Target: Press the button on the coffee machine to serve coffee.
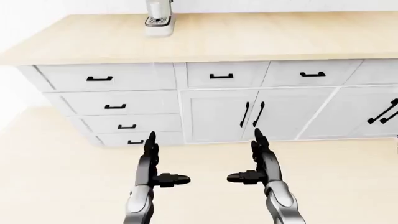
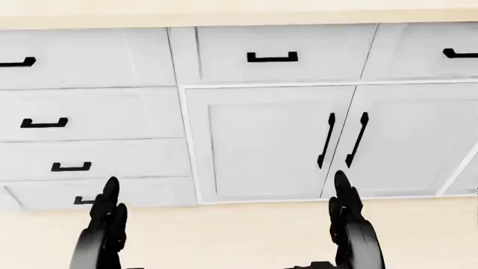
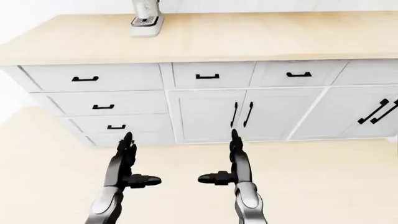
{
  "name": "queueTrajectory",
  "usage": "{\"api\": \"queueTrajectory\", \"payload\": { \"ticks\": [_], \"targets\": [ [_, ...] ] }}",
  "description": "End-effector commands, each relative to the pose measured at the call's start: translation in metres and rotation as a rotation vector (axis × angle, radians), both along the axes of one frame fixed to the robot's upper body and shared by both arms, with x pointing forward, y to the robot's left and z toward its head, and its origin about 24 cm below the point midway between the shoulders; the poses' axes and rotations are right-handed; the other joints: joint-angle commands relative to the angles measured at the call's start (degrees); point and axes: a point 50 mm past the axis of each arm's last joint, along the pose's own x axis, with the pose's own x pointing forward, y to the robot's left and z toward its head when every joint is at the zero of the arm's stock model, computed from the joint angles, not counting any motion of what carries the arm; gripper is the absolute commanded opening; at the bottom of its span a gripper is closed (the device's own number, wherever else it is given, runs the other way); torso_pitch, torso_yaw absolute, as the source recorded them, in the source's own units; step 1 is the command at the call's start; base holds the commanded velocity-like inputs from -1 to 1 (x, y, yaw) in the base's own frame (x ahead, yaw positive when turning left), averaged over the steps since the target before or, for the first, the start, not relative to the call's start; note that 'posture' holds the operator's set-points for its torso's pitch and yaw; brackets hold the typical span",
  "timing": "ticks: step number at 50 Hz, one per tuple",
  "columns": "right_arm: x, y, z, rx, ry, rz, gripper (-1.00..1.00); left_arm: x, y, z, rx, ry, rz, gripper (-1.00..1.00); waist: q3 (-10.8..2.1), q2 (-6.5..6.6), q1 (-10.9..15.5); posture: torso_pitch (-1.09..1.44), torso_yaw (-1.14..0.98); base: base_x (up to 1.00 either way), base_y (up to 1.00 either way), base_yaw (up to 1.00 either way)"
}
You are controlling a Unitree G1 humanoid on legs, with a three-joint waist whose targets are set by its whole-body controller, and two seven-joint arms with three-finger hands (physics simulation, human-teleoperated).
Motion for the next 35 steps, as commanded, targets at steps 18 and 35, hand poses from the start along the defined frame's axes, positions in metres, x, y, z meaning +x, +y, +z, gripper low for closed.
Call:
{"api": "queueTrajectory", "payload": {
  "ticks": [18, 35],
  "targets": [
    [0.015, 0.005, 0.026, 0.006, -0.146, 0.036, 1.0, 0.01, -0.003, 0.041, -0.015, -0.197, -0.002, 1.0, -4.71, -0.27, 0.4, 0.0, 0.0, 0.0, 0.0, 0.0],
    [0.029, -0.03, 0.174, -0.109, -0.258, -0.017, 1.0, 0.06, 0.037, 0.19, -0.036, -0.389, 0.126, 1.0, -4.98, -0.34, 0.7, 0.0, 0.0, 0.0, 0.0, 0.0]
  ]
}}
